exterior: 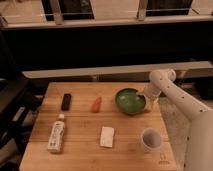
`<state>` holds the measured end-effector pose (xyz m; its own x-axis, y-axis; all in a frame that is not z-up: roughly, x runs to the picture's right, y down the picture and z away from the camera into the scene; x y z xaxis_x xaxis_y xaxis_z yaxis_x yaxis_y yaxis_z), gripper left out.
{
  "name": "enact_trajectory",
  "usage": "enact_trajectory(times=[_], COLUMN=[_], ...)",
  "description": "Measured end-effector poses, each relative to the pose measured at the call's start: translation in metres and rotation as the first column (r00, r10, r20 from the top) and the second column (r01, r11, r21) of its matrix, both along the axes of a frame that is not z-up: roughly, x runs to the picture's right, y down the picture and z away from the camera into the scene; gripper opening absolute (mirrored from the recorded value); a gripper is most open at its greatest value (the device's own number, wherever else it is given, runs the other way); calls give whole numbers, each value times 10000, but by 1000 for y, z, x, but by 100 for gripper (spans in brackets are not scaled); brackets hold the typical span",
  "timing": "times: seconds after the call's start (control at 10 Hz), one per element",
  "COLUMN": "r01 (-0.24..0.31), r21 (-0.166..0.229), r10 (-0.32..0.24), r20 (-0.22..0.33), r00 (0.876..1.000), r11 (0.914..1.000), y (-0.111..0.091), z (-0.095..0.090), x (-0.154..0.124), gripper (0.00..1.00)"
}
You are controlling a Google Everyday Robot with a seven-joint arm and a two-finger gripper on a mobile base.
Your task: Pick up the ceramic bowl
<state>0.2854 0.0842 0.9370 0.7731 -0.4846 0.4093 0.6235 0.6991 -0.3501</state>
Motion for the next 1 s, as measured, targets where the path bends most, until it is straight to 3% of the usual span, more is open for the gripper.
enact_trajectory(times=[0.6,0.7,0.9,1.0], r01=[78,82,133,154], r21=[-275,-306,-367,-430], r10=[-72,-75,-120,-138], r20=[210,233,367,380], r00=[9998,9997,9993,9992], r11=[9996,9995,9992,9990], y=[6,5,1,1], z=[11,11,12,11], x=[-1,-1,-5,-4], gripper=[76,69,45,39])
